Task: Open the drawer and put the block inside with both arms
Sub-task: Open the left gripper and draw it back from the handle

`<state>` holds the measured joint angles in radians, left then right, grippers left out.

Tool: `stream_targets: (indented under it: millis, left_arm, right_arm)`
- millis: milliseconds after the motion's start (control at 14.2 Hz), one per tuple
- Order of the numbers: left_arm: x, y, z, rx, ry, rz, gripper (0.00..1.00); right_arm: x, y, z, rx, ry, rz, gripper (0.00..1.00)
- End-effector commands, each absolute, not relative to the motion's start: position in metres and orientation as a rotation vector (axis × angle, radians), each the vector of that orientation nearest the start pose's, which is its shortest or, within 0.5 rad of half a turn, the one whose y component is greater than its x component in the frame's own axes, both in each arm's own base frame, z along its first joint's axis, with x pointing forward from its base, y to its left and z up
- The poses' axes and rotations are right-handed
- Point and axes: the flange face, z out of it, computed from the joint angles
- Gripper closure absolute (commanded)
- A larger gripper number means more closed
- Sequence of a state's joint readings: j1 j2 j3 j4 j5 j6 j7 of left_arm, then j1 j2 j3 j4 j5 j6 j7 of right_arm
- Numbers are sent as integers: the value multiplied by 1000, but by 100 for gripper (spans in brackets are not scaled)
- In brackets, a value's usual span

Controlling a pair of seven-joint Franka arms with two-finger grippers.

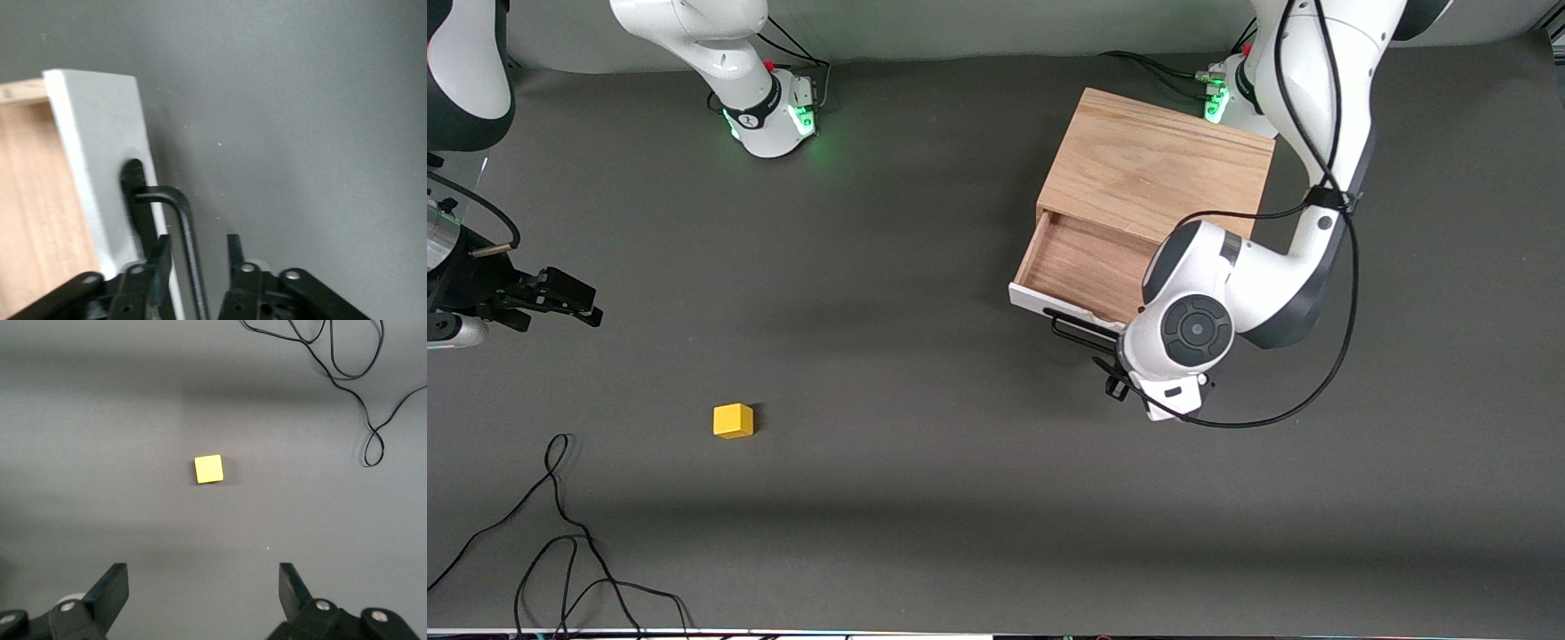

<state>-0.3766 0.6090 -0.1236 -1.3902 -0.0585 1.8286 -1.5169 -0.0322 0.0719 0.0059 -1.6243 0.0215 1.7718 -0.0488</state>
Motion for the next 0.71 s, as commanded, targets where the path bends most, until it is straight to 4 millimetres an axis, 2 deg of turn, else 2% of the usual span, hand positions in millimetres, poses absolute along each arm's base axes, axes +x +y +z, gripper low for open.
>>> stream_targets:
  millis: [0, 212, 353, 423, 564, 635]
  left_arm:
    - [603, -311, 408, -2670, -1416, 305, 1]
    - [583, -280, 479, -2737, -1259, 317, 1]
    - [571, -251, 518, -2830, -1064, 328, 1]
    - [566, -227, 537, -2881, -953, 332, 1]
    - [554, -184, 563, -2976, -735, 311, 1]
    - [550, -163, 571, -3008, -631, 287, 1]
  right_arm:
    - [592, -12, 577, -3138, -21, -137, 0]
    - [594, -11, 573, -3138, -23, -128, 0]
    - [603, -11, 555, -3138, -23, -99, 0]
    - [609, -11, 544, -3138, -23, -113, 0]
    - [628, -9, 504, -3137, -30, -118, 0]
    - [637, -1, 480, -3137, -48, -94, 0]
